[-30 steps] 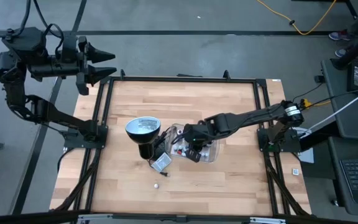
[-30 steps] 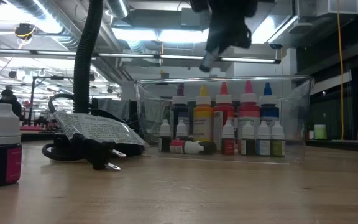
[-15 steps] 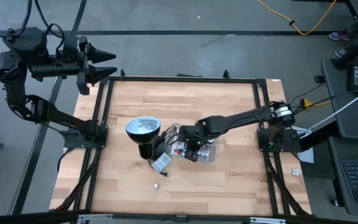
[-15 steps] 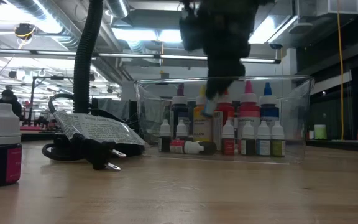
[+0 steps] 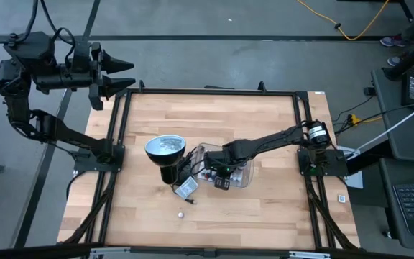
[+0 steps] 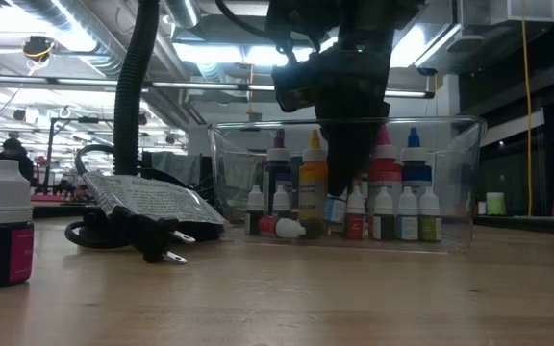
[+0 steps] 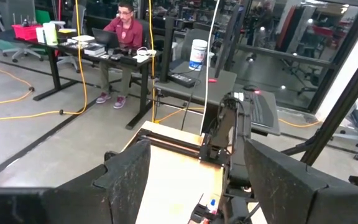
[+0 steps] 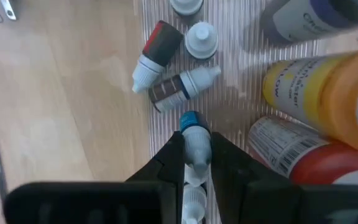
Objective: Pick & Place food coloring
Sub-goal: Put the small blue food coloring bottle into the transparent bin, then put the small red food coloring bottle into the transparent bin
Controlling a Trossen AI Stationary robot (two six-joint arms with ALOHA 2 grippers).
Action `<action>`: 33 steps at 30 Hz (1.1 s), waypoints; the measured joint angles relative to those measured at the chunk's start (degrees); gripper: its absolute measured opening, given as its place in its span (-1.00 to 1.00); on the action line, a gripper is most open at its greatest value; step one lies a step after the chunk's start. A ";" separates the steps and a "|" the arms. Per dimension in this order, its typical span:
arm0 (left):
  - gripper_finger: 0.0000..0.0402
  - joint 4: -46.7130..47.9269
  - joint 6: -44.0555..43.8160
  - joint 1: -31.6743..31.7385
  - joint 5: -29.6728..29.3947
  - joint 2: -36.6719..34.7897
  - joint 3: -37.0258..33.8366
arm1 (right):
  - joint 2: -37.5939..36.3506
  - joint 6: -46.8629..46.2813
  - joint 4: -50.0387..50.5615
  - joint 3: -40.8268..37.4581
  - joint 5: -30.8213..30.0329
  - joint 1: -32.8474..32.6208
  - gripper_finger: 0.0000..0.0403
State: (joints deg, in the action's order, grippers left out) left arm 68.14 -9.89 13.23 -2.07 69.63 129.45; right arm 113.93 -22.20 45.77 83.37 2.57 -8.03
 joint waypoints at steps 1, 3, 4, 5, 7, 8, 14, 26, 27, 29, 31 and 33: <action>0.26 0.00 0.00 0.00 0.01 0.00 0.00 | 0.10 0.03 -0.04 0.04 -0.04 0.00 -0.71; 0.26 0.03 0.00 0.01 0.02 0.00 0.00 | 0.19 0.23 -0.09 0.05 -0.08 0.01 -0.71; 0.26 0.05 0.02 0.02 0.02 0.00 0.00 | 0.21 0.32 -0.07 0.05 -0.10 0.00 -0.71; 0.27 0.07 0.02 0.02 0.02 0.00 0.00 | 0.24 0.40 -0.06 0.05 -0.16 0.00 -0.71; 0.27 0.12 0.04 0.01 0.04 0.00 0.00 | 0.26 0.42 -0.02 0.03 -0.10 0.12 -0.66; 0.27 0.21 0.02 0.01 0.04 0.00 0.00 | 0.27 0.40 0.04 -0.02 -0.01 0.22 -0.63; 0.26 0.42 0.03 0.02 0.08 0.00 0.00 | 0.35 0.44 0.18 -0.04 0.32 0.26 -0.46; 0.27 1.26 -0.36 0.01 0.18 0.00 0.00 | 0.60 1.71 2.49 1.16 0.43 0.28 -0.42; 0.27 1.12 -0.42 0.01 0.19 0.00 0.00 | 0.80 1.75 3.59 1.83 0.22 0.30 -0.42; 0.27 1.09 -0.46 0.00 0.10 -0.07 0.00 | 1.13 1.80 5.34 3.19 -1.39 0.34 -0.42; 0.26 1.09 -0.55 0.00 -0.27 -0.15 0.00 | 1.13 1.78 7.51 5.36 -3.11 0.38 -0.42; 0.26 1.09 -0.76 0.00 -1.01 -0.22 0.04 | 0.86 1.78 9.45 7.78 -3.96 0.39 -0.42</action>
State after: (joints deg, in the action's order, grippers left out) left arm 69.23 -10.66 13.23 -3.08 69.41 129.49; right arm 114.79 -20.43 55.22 91.14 -1.39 -7.64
